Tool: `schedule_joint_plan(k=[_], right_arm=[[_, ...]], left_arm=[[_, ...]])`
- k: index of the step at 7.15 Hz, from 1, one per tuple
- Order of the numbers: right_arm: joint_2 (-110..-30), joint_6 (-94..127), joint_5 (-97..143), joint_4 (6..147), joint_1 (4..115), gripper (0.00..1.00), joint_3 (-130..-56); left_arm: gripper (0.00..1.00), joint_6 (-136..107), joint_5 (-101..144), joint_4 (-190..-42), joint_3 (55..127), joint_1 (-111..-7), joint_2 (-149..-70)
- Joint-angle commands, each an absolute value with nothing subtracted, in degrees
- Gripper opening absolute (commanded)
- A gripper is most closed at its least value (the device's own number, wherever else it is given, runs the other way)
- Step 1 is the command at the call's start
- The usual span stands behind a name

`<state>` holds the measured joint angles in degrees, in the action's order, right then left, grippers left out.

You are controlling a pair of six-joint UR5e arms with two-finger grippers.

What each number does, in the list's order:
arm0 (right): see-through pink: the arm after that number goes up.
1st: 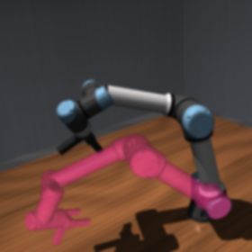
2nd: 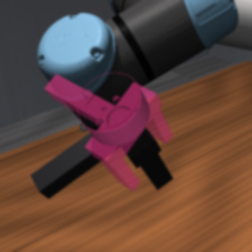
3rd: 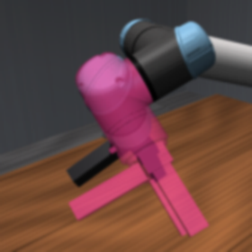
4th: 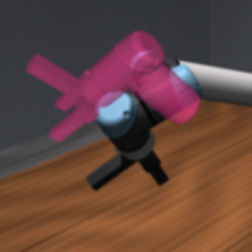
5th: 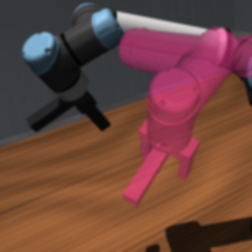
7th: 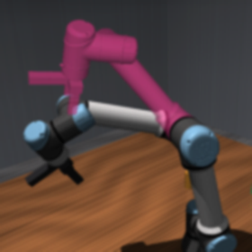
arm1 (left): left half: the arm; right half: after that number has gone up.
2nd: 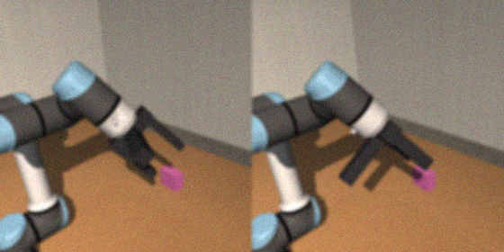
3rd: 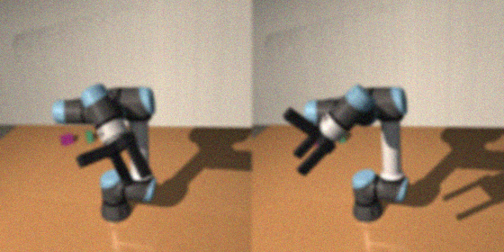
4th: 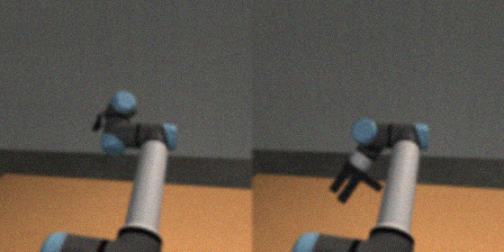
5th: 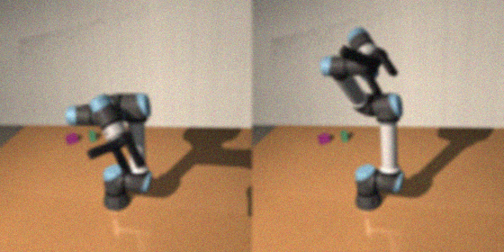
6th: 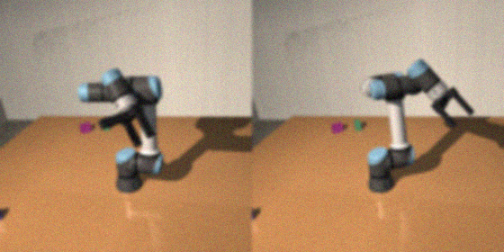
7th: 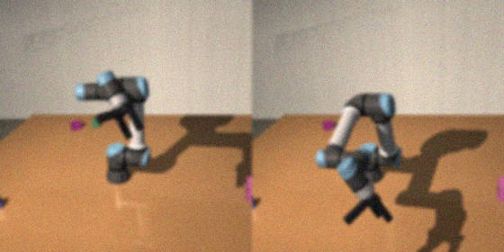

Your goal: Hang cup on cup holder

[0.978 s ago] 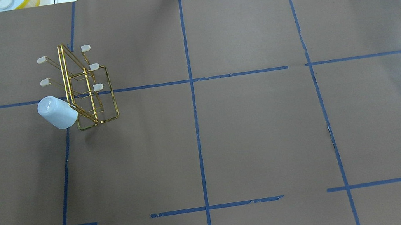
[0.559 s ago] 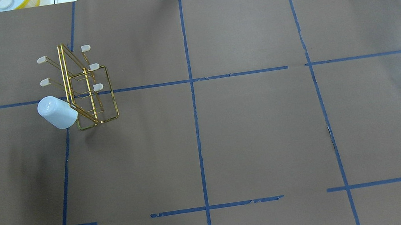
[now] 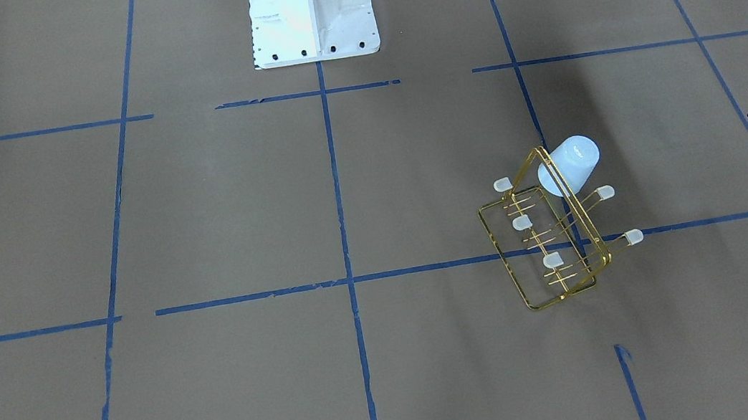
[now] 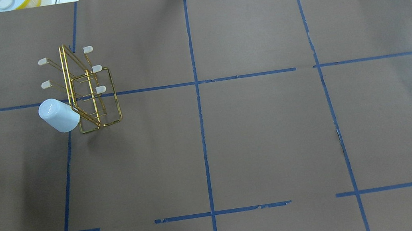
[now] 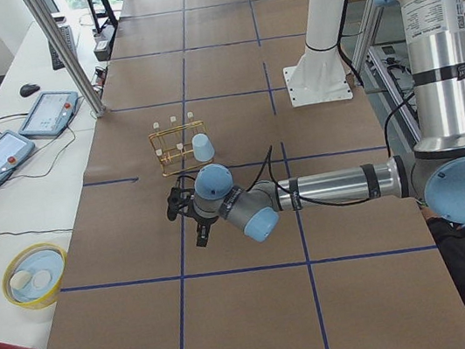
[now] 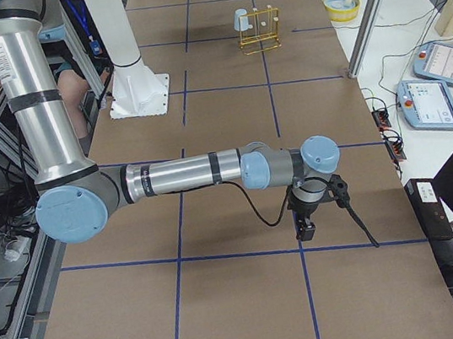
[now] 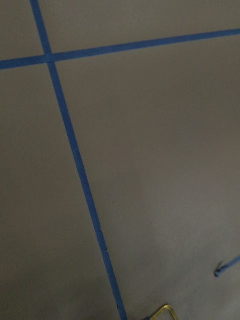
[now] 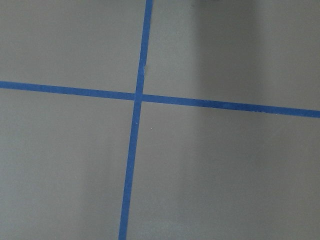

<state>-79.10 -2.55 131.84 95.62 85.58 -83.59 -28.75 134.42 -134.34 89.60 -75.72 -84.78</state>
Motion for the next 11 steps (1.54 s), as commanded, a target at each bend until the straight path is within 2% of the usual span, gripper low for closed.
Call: schedule_joint_plan(k=[1, 5, 7, 11], right_arm=[[-79.10, -2.55, 131.84, 95.62, 85.61, 1.00, -83.58], [-79.10, -2.55, 131.84, 95.62, 85.61, 1.00, -83.58], [-79.10, -2.55, 131.84, 95.62, 85.61, 1.00, -83.58], [-79.10, -2.55, 131.84, 95.62, 85.61, 1.00, -83.58]], left_arm=[[1.00, -22.46, 135.00, -131.42, 88.78, -78.91, -85.08], [1.00, -17.58, 135.00, -118.68, 88.86, -82.34, -87.27], [1.00, -10.52, 135.53, -117.69, 88.78, -84.20, -87.19], [1.00, 10.61, 134.91, -96.03, 89.03, -88.58, -87.80]])
